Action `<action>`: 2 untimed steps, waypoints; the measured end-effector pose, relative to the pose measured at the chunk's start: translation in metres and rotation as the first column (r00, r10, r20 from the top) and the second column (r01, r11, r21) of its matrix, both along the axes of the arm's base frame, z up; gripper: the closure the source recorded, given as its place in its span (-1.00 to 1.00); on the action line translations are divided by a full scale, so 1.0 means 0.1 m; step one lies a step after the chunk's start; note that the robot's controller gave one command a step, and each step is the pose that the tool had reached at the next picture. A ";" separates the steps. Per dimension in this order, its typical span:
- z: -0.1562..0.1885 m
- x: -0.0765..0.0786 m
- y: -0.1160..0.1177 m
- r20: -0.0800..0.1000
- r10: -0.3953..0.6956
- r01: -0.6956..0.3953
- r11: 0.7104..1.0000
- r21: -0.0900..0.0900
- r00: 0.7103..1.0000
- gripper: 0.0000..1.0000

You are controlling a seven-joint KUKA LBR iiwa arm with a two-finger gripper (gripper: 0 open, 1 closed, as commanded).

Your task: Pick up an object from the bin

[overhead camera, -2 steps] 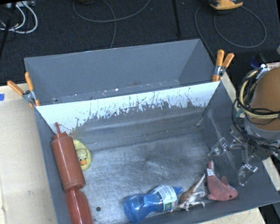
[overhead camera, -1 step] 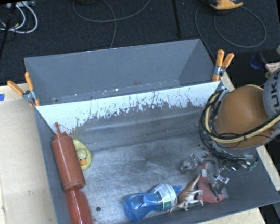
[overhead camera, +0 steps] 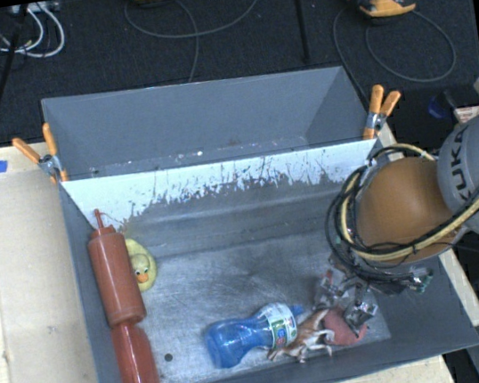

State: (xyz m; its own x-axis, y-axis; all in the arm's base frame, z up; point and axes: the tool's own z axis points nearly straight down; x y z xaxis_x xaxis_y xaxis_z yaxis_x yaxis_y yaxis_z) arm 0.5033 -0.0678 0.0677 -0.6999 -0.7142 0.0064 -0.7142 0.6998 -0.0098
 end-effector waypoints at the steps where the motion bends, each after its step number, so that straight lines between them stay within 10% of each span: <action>1: 0.01 -0.01 -0.02 0.001 0.024 -0.024 1.000 0.003 1.000 1.00; 2: 0.06 -0.02 -0.02 -0.003 0.038 -0.038 0.999 0.005 0.999 1.00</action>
Offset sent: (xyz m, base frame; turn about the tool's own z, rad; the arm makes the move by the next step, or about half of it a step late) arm -0.0002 0.0000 0.0490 0.0000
